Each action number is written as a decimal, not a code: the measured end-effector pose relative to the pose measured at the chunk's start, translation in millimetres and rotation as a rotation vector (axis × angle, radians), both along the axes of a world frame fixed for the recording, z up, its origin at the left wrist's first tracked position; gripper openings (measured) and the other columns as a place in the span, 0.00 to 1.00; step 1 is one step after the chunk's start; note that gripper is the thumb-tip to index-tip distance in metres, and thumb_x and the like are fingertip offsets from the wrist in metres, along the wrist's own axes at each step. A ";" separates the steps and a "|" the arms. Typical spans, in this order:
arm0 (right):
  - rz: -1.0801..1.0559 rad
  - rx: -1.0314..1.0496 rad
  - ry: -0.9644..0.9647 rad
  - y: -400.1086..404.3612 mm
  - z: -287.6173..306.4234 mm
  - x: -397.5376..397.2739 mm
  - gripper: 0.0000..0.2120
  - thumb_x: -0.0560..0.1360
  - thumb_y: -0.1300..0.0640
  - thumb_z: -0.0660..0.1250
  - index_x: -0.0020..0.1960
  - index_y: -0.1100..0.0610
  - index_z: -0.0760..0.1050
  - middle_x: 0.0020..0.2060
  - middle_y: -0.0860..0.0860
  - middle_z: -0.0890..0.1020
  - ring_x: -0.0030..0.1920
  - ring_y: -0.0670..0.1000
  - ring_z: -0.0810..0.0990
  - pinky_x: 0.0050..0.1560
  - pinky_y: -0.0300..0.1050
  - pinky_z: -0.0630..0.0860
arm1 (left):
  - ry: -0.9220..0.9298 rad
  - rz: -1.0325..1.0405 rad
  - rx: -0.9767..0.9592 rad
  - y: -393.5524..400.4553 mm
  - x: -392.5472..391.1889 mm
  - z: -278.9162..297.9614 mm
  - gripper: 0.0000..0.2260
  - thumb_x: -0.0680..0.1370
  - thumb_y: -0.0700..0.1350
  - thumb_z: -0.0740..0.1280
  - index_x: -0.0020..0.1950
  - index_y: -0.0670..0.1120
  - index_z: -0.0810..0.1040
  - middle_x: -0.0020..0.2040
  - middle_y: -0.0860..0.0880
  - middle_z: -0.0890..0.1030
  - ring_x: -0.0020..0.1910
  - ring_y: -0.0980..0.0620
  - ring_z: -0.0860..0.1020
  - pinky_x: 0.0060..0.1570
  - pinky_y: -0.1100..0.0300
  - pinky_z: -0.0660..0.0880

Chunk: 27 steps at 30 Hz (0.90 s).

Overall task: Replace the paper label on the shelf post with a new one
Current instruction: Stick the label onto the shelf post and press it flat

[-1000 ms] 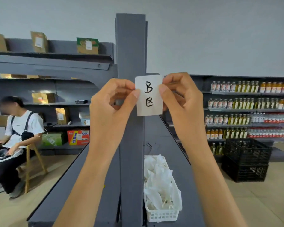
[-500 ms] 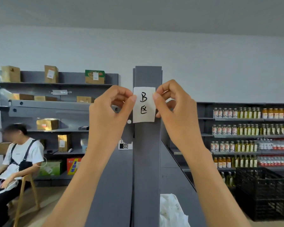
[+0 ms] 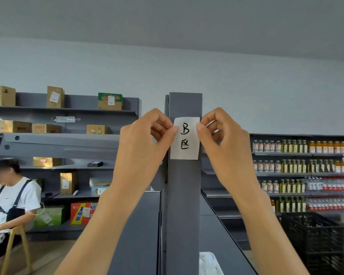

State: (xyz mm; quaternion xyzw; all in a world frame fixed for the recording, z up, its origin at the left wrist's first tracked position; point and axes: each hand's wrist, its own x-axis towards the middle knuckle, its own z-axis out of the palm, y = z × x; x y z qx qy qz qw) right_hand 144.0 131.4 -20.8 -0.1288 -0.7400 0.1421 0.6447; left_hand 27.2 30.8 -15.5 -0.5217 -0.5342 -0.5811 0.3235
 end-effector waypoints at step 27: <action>-0.138 0.115 -0.089 1.2 -28.1 0.2 0.17 0.74 0.48 0.72 0.53 0.44 0.64 0.34 0.48 0.78 0.35 0.48 0.78 0.36 0.52 0.80 | 0.214 0.190 -0.095 -0.3 -0.2 -18.0 0.22 0.68 0.55 0.75 0.55 0.53 0.70 0.43 0.60 0.67 0.43 0.58 0.67 0.32 0.60 0.71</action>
